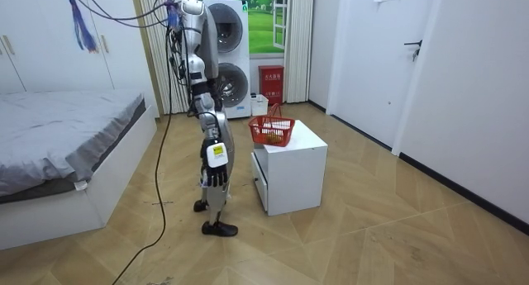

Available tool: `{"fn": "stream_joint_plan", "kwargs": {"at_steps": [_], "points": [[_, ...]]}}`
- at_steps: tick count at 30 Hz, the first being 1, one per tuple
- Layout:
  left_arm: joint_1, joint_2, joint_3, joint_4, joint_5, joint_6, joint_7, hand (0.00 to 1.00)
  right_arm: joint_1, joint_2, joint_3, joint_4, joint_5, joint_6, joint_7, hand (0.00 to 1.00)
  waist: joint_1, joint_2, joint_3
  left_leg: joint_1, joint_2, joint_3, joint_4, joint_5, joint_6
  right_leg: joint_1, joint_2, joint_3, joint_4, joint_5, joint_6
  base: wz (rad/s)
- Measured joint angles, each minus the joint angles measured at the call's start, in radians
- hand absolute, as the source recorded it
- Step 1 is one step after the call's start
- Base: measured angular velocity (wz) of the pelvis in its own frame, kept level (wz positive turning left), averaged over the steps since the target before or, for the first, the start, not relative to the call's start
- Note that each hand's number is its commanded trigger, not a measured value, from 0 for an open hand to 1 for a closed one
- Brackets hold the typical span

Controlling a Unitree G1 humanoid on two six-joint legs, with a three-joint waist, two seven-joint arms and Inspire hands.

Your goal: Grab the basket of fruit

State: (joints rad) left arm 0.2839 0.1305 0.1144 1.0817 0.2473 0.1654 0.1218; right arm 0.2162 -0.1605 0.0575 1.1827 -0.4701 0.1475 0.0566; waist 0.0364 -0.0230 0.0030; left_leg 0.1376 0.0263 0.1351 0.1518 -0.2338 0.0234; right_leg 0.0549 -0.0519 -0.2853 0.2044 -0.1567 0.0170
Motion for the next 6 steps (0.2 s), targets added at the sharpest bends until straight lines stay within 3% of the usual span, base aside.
{"fn": "stream_joint_plan", "kwargs": {"at_steps": [6], "points": [[0.0, 0.0, 0.0, -0.001, 0.022, 0.008, -0.023, 0.0, -0.018, 0.008, 0.0, 0.005, -0.007, 0.028, 0.013, 0.0, 0.002, -0.002, 0.0006, 0.001, -0.002, -0.001, -0.001, 0.0, 0.0, 0.0, -0.001, 0.002, -0.001, -0.004, 0.003, 0.0]]}}
